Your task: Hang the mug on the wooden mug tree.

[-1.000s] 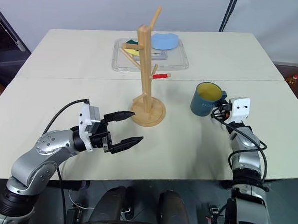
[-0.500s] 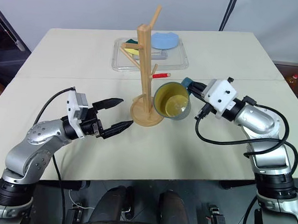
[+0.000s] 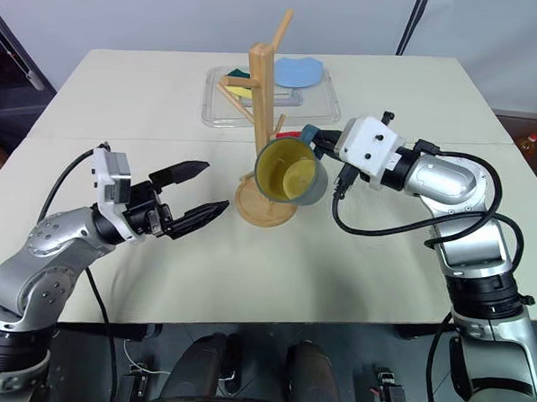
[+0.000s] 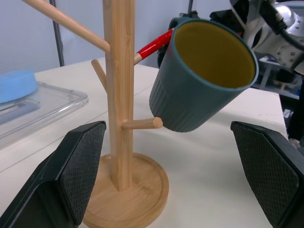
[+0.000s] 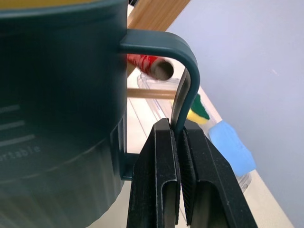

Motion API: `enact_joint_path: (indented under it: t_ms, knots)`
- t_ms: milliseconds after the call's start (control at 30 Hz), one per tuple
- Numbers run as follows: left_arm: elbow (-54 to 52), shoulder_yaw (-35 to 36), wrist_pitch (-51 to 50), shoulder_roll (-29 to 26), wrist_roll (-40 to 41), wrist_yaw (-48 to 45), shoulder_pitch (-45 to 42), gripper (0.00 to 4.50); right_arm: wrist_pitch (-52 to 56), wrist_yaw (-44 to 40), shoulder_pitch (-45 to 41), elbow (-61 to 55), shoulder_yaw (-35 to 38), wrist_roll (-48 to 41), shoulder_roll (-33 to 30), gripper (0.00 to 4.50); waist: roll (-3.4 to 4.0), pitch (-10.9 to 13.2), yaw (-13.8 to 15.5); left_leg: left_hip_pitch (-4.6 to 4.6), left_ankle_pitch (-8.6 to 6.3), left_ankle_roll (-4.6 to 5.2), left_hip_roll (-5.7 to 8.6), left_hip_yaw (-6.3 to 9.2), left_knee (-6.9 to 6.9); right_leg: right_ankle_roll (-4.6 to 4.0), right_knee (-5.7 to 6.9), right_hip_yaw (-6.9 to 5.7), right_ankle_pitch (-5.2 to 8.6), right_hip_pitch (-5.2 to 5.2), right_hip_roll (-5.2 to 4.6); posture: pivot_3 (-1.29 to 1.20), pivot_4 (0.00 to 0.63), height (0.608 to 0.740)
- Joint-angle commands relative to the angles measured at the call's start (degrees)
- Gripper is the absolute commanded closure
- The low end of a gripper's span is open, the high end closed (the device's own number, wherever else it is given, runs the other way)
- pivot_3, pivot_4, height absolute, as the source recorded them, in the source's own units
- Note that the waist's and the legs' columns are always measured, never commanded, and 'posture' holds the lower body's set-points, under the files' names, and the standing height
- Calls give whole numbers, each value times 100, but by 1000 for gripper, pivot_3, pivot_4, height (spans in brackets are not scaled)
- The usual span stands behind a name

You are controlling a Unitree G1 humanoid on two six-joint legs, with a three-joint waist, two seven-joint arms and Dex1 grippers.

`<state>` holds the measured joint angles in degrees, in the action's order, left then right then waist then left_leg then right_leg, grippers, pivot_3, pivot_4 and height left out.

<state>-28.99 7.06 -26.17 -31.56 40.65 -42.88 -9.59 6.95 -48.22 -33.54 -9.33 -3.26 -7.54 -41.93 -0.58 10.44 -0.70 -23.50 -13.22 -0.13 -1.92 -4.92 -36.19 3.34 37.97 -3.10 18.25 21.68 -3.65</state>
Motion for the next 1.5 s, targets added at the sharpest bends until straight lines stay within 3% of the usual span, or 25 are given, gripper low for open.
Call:
enact_joint_path:
  t_ms: [33, 667, 767, 900, 1067, 1233, 1500]
  knots:
    - [-229, 96, 18, -32, 86, 56, -21, 0, -206, -100, -254, 83, -15, 87, -6, 4490, 0, 0, 0, 0, 0, 0, 0, 0, 0, 0, 0, 0, 0, 0, 0, 0, 150, 740]
    - [-166, -41, 120, 112, 9, 91, -75, 0, -148, -340, -752, 465, -381, 457, 112, 4490, -1, 0, -4, 1, 0, 0, 0, 0, -3, 0, 2, 0, 0, -1, 0, 0, 150, 740]
    - [-161, -43, 136, 133, -4, 102, -69, 0, -128, -345, -777, 471, -357, 447, 118, 3464, -1, 0, -4, 1, 0, 0, 0, 0, -3, 0, 2, 0, 0, -2, 0, 0, 150, 740]
    - [-150, -26, 154, 147, -21, 120, -50, 0, -164, -249, -797, 431, -203, 473, 53, 1515, -1, 0, -4, 1, 0, 0, 0, 0, -3, 0, 2, -1, 0, -1, 0, 0, 150, 740]
    - [109, 45, 146, 167, -216, 319, 197, 0, 360, 12, -301, 270, 644, -85, -5, 1515, -1, 0, 9, 1, 0, 0, 0, 0, -1, 0, 1, -1, 0, -2, 0, 0, 150, 740]
    - [895, 287, 647, 611, -859, 1053, 438, 0, 695, 588, 689, 467, 1643, -828, 537, 1515, -5, 0, 14, 2, -2, 3, 1, 2, -3, 0, -3, -3, 0, -8, -4, 0, 150, 740]
    - [2147, 709, 1515, 1106, -1841, 2074, 745, 0, -122, 1347, 1856, 853, 1801, -744, 1509, 1515, -2, 0, -20, 5, -1, 3, 0, -4, 2, 0, 8, -1, -1, 1, -1, 0, 150, 740]
